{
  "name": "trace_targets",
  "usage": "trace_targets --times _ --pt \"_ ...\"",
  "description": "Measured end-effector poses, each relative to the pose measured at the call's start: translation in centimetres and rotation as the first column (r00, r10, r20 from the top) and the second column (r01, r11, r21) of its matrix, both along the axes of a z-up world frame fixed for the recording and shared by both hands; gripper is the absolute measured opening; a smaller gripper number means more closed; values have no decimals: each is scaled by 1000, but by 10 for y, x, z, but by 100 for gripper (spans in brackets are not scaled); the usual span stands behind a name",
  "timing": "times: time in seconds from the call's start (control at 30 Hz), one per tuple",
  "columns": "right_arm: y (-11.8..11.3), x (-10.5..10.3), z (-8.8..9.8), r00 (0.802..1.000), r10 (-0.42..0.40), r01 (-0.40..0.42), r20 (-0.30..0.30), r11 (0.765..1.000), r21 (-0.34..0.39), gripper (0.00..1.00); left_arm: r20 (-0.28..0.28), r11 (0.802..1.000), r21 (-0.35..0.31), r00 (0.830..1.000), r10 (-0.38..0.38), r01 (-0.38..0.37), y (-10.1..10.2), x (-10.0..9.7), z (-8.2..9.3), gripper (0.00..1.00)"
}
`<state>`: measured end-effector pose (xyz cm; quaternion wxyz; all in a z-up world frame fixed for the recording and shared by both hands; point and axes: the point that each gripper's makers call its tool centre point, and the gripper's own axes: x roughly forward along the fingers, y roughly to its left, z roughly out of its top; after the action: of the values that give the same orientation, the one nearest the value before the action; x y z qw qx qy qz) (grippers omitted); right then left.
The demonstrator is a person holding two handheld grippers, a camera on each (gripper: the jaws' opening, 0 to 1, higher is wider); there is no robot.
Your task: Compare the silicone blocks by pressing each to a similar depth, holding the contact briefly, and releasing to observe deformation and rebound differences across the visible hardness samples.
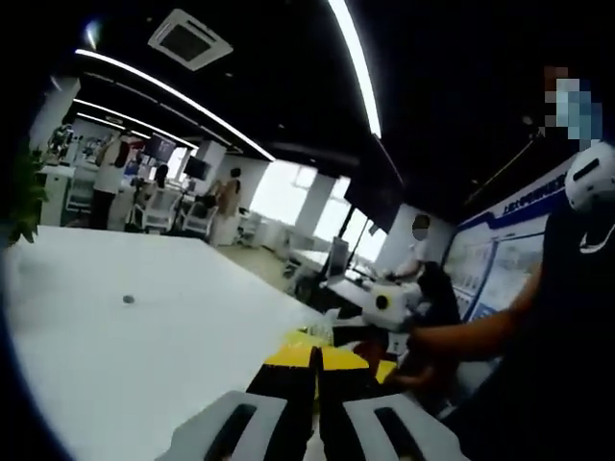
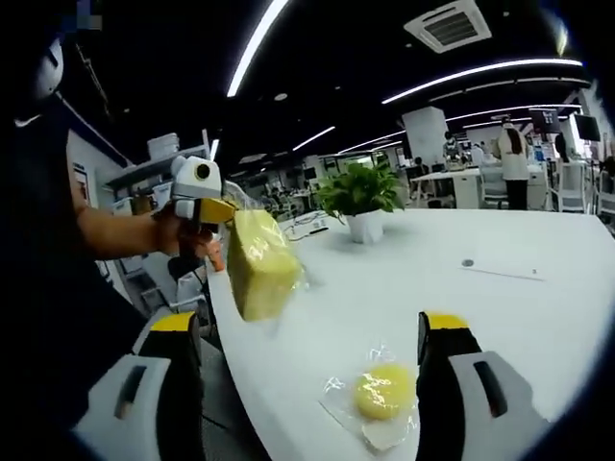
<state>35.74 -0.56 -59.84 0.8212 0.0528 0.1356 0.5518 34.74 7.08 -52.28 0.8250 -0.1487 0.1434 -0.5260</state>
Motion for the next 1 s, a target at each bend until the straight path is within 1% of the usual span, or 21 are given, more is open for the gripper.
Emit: trace_targets --times 0.07,0.17,0.3,0.43,0.5,0.63,0.73,0.9,1.0 --pt "6 -2 0 1000 18 -18 9 1000 -8 86 5 1000 -10 1000 -11 11 -4 -3 4 0" --pt "14 -3 5 999 41 -41 15 999 14 84 11 1000 -21 1000 -18 19 -8 -4 7 0" --pt "20 0 9 999 52 -53 14 998 40 81 18 999 -38 999 -34 35 -13 -5 13 0" --pt "26 1 10 997 70 -71 16 996 46 72 19 998 -46 999 -42 42 -16 -6 16 0" --pt "29 -3 12 995 101 -102 26 993 52 68 21 998 -53 999 -45 46 -17 -7 18 0" --pt "35 -6 13 991 128 -130 24 989 64 64 23 996 -72 999 -44 46 -20 -10 22 0" --pt "39 -6 17 992 129 -130 16 987 97 59 23 995 -87 999 -44 46 -22 -11 25 0" --pt "46 -9 30 991 135 -133 0 976 171 58 26 994 -92 998 -53 56 -24 -15 27 0" --pt "47 -10 34 991 136 -132 -4 973 190 56 26 994 -98 998 -55 58 -23 -16 29 0"
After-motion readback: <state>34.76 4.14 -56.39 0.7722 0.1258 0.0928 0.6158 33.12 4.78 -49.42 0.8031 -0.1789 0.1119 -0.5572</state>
